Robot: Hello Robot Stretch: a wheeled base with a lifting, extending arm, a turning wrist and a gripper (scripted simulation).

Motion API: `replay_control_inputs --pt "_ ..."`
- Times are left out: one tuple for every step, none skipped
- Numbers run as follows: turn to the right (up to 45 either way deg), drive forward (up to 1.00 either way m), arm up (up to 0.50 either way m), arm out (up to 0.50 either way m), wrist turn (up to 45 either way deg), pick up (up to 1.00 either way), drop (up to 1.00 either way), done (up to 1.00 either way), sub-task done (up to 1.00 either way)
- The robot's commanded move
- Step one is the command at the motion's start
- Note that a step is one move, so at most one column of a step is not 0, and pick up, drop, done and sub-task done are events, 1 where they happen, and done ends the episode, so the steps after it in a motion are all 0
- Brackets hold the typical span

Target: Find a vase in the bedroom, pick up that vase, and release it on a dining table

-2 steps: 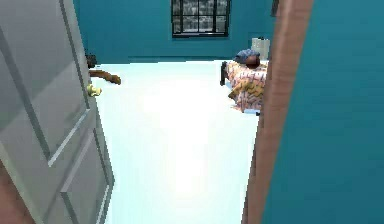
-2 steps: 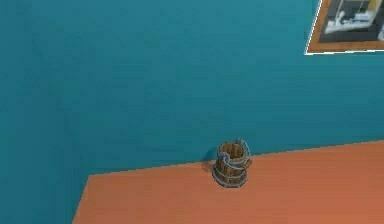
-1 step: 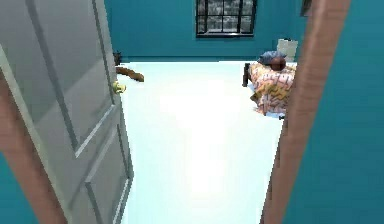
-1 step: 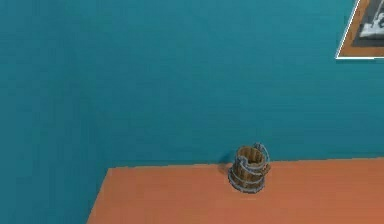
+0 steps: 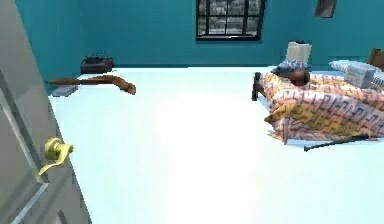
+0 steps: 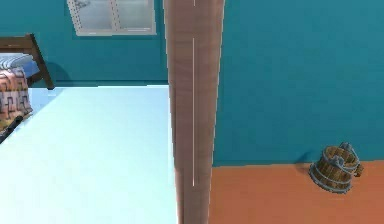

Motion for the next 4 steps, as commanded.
replay_control_inputs --pt "6.0 0.0 0.0 0.0 0.0 0.0 0.0 0.0 0.0" --pt "3.0 0.0 0.0 0.0 0.0 0.0 0.0 0.0 0.0" --pt "0.0 1.0 0.0 0.0 0.0 0.0 0.0 0.0 0.0" --pt "0.0 1.0 0.0 0.0 0.0 0.0 0.0 0.0 0.0"
